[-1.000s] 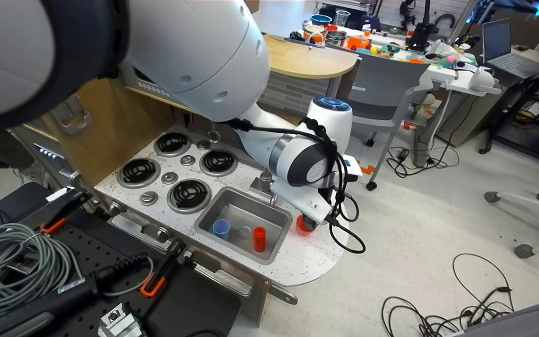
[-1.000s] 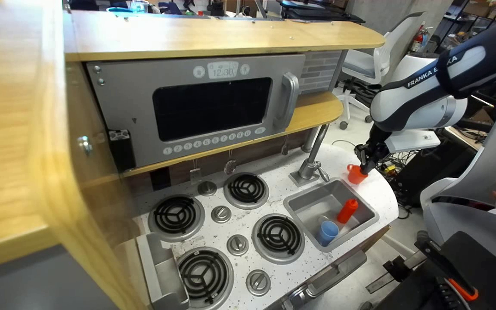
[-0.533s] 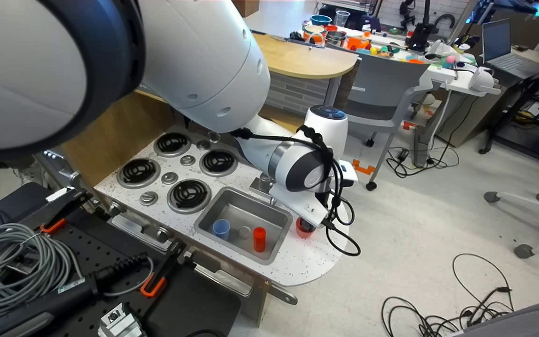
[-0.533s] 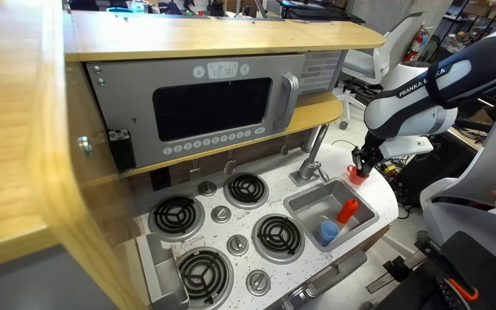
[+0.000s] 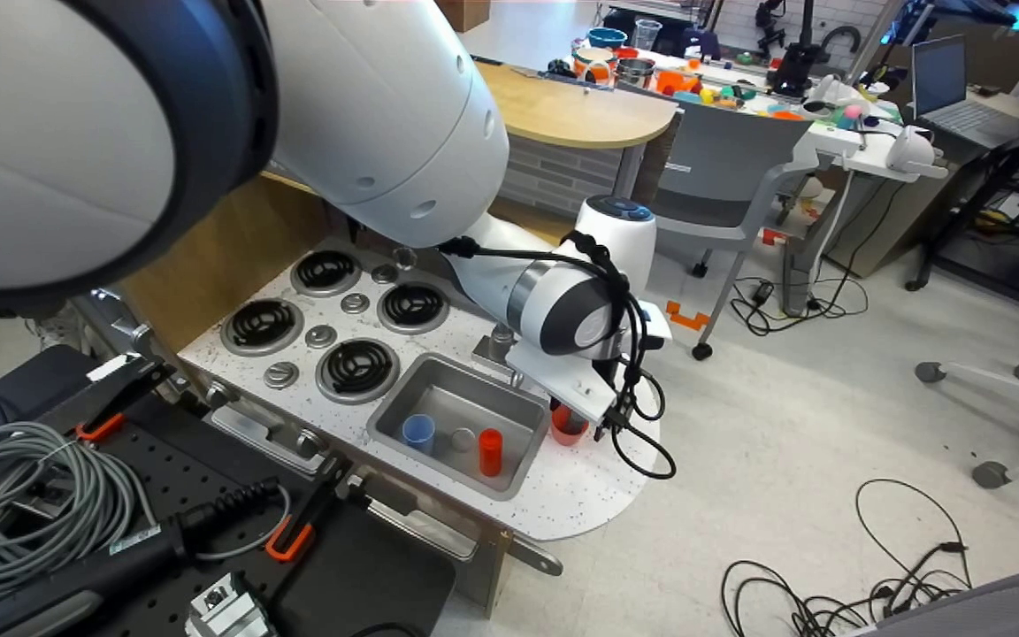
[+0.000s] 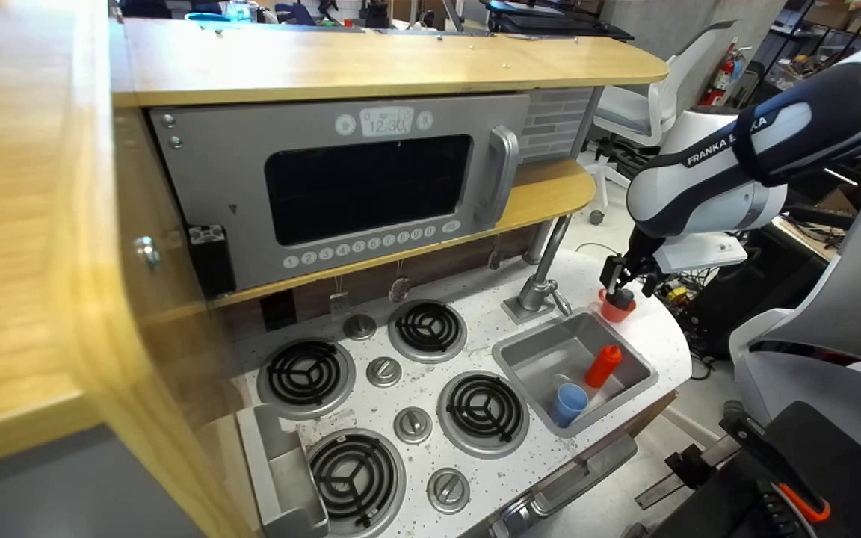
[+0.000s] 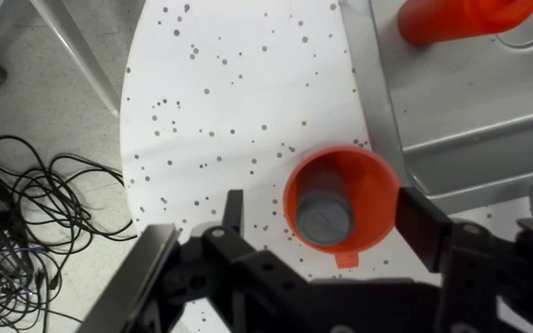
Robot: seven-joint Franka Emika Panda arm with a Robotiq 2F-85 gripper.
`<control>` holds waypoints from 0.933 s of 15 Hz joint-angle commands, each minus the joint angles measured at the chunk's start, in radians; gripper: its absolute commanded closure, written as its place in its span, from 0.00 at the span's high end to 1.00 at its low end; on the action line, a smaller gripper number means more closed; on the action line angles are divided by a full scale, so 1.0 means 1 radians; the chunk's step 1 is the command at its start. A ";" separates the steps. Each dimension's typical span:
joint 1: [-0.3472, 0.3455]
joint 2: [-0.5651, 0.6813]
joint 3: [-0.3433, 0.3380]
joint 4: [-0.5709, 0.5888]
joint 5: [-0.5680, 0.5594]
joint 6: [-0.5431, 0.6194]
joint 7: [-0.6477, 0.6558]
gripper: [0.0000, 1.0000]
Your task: Put the grey block inside the orange cup
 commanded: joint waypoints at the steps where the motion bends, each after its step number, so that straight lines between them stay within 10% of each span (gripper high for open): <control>1: -0.010 -0.043 0.024 -0.023 0.031 -0.045 -0.026 1.00; 14: -0.029 -0.442 0.020 -0.456 0.011 0.015 -0.159 1.00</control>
